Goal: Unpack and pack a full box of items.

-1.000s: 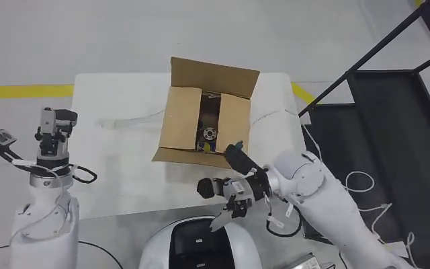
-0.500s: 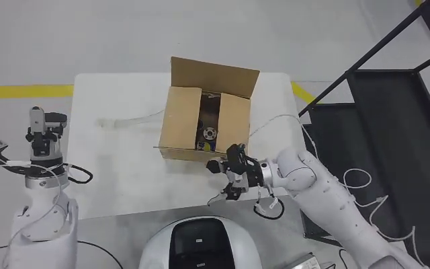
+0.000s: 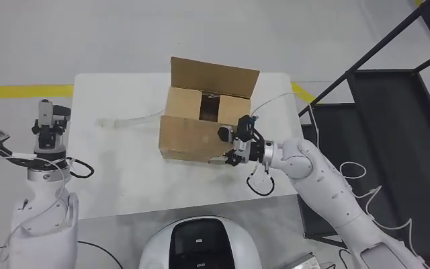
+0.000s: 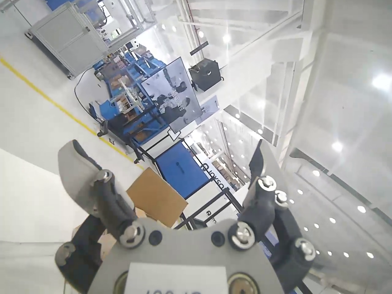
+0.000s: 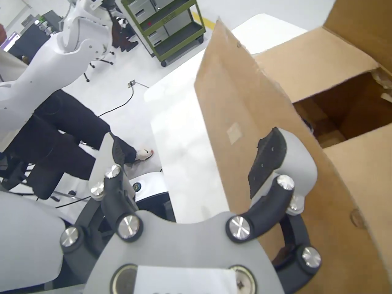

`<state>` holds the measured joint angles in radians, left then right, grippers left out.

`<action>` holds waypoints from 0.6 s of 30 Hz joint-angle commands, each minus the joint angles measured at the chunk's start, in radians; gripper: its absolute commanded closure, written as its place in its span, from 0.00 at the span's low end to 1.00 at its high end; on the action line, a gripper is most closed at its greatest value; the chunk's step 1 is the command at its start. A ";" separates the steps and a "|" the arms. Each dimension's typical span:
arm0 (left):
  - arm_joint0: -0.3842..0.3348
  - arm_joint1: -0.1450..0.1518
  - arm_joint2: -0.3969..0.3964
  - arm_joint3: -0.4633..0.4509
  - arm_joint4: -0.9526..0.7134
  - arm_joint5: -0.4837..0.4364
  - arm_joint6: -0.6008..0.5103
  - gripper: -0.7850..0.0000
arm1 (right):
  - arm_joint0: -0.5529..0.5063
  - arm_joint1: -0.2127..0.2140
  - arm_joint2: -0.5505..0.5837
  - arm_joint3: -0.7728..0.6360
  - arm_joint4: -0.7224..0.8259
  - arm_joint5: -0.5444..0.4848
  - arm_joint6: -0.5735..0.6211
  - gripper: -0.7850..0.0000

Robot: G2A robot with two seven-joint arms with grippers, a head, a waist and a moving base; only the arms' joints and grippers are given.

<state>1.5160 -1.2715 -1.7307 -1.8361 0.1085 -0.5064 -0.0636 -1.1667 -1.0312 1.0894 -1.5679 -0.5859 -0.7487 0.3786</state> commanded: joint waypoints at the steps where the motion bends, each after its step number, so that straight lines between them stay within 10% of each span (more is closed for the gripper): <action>1: -0.031 0.000 0.015 0.015 0.017 0.003 -0.002 0.00 | 0.012 -0.006 -0.006 0.022 -0.007 0.041 -0.028 0.00; 18: -0.091 -0.003 0.056 0.065 0.022 0.011 0.004 0.00 | 0.082 -0.034 -0.070 0.134 -0.039 0.131 0.005 0.00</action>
<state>1.4225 -1.2743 -1.6724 -1.7707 0.1316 -0.4961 -0.0585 -1.0846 -1.0641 1.0202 -1.4352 -0.6290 -0.6210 0.3817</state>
